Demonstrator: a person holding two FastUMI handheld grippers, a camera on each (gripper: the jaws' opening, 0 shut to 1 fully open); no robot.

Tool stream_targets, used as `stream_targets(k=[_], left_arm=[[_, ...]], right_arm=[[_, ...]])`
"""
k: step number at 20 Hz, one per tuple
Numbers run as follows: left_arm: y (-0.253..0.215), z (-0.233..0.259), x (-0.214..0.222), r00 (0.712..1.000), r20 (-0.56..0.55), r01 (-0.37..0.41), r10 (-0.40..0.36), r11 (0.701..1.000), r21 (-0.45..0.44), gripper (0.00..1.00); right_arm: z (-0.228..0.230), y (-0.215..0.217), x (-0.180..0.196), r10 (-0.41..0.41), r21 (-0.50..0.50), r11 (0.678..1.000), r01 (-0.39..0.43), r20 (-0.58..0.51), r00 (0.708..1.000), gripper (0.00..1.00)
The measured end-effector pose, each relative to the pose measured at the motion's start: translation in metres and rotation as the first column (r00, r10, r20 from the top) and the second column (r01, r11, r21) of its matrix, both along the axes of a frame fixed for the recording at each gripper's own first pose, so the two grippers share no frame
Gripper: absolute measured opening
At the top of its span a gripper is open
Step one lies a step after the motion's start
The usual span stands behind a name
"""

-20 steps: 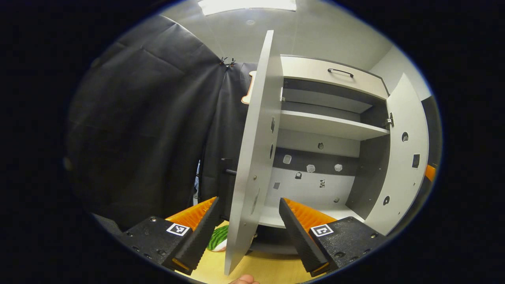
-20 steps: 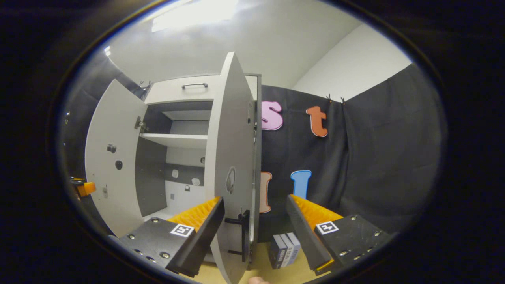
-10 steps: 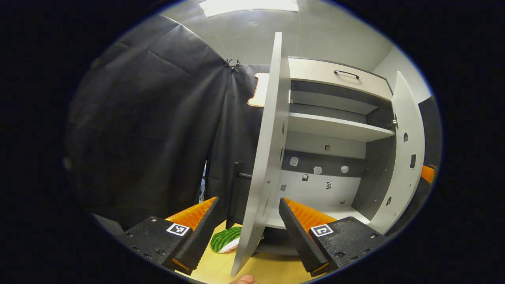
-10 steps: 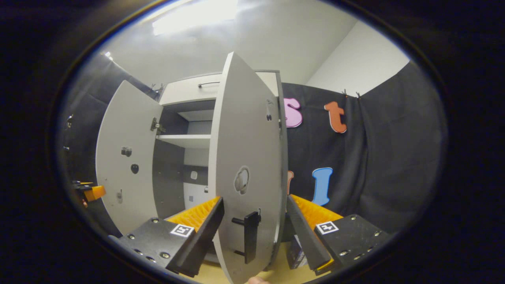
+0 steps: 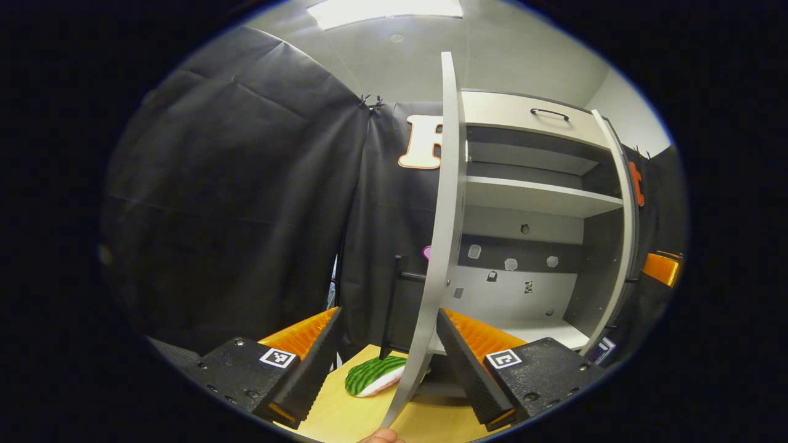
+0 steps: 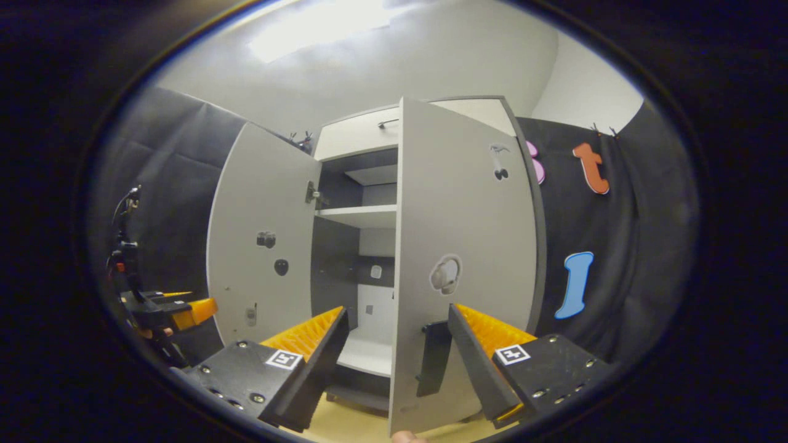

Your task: Grasp the bottle in the cabinet with the left hand and place it on the coaster, then close the right door with the right hand and the left door with the left hand.

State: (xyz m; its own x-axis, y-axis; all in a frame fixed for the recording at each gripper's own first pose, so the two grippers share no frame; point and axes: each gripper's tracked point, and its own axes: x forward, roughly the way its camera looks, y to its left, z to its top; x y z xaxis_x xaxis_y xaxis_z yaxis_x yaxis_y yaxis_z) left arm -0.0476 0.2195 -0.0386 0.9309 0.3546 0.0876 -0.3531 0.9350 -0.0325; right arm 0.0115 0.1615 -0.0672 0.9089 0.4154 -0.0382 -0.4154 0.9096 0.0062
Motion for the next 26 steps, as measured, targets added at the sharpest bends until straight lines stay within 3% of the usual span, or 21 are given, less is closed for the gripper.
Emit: stream_targets(k=[1, 2, 3, 11, 12, 13, 14, 15, 17, 18, 19, 21, 22, 26], left_arm=[[0.001, 0.001, -0.003, 1.0, 0.0, -0.002, 0.002, 1.0, 0.005, 0.92], [0.0, 0.001, -0.003, 1.0, -0.002, -0.004, 0.004, 1.0, 0.012, 0.96], [0.001, 0.001, -0.004, 1.0, -0.004, -0.006, 0.006, 1.0, 0.019, 0.92], [-0.001, 0.003, -0.008, 1.0, -0.001, -0.009, 0.009, 1.0, 0.02, 0.96], [-0.001, 0.004, -0.009, 1.0, 0.001, -0.012, 0.012, 1.0, 0.018, 0.96], [0.0, 0.005, -0.009, 1.0, 0.005, -0.017, 0.017, 1.0, 0.019, 0.96], [0.0, 0.004, -0.01, 1.0, 0.007, -0.024, 0.024, 1.0, 0.019, 0.91], [0.002, 0.003, -0.01, 0.999, 0.009, -0.031, 0.031, 0.999, 0.018, 0.95], [0.004, 0.001, -0.009, 0.999, 0.007, -0.045, 0.045, 0.999, 0.014, 0.95], [0.006, -0.002, -0.009, 0.999, 0.003, -0.052, 0.052, 0.999, 0.011, 0.95], [0.008, -0.005, -0.008, 0.998, -0.001, -0.057, 0.057, 0.998, 0.006, 0.95], [0.011, -0.009, -0.007, 0.998, -0.011, -0.058, 0.058, 0.998, -0.006, 0.95], [0.013, -0.009, -0.009, 0.998, -0.015, -0.055, 0.055, 0.998, -0.012, 0.95], [0.016, -0.014, -0.01, 0.998, -0.037, -0.052, 0.051, 0.998, -0.025, 0.92]], right_arm=[[-0.001, 0.003, 0.0, 0.01, 0.003, 1.0, -0.01, -0.006, 1.0, 0.93], [-0.004, 0.006, -0.001, 0.019, 0.006, 1.0, -0.019, -0.014, 1.0, 0.92], [-0.005, 0.008, -0.002, 0.027, 0.008, 1.0, -0.027, -0.021, 0.999, 0.92], [-0.014, 0.014, -0.004, 0.047, -0.002, 0.999, -0.048, -0.036, 0.998, 0.92], [-0.014, 0.015, -0.004, 0.049, -0.003, 0.999, -0.049, -0.037, 0.998, 0.98], [-0.014, 0.014, -0.006, 0.051, -0.005, 0.999, -0.051, -0.039, 0.998, 0.92], [-0.015, 0.015, -0.006, 0.052, -0.005, 0.999, -0.053, -0.041, 0.998, 0.98], [-0.015, 0.016, -0.007, 0.055, -0.005, 0.998, -0.055, -0.042, 0.998, 0.98], [-0.016, 0.016, -0.007, 0.056, -0.007, 0.998, -0.056, -0.04, 0.998, 0.98], [-0.015, 0.015, -0.008, 0.056, -0.008, 0.998, -0.056, -0.038, 0.998, 0.93], [-0.016, 0.015, -0.007, 0.055, -0.009, 0.998, -0.055, -0.037, 0.998, 0.98], [-0.016, 0.014, -0.008, 0.049, -0.01, 0.999, -0.049, -0.036, 0.998, 0.93], [-0.015, 0.013, -0.008, 0.045, -0.01, 0.999, -0.046, -0.038, 0.998, 0.98], [-0.017, 0.012, -0.011, 0.026, -0.009, 1.0, -0.026, -0.041, 0.999, 1.0]])
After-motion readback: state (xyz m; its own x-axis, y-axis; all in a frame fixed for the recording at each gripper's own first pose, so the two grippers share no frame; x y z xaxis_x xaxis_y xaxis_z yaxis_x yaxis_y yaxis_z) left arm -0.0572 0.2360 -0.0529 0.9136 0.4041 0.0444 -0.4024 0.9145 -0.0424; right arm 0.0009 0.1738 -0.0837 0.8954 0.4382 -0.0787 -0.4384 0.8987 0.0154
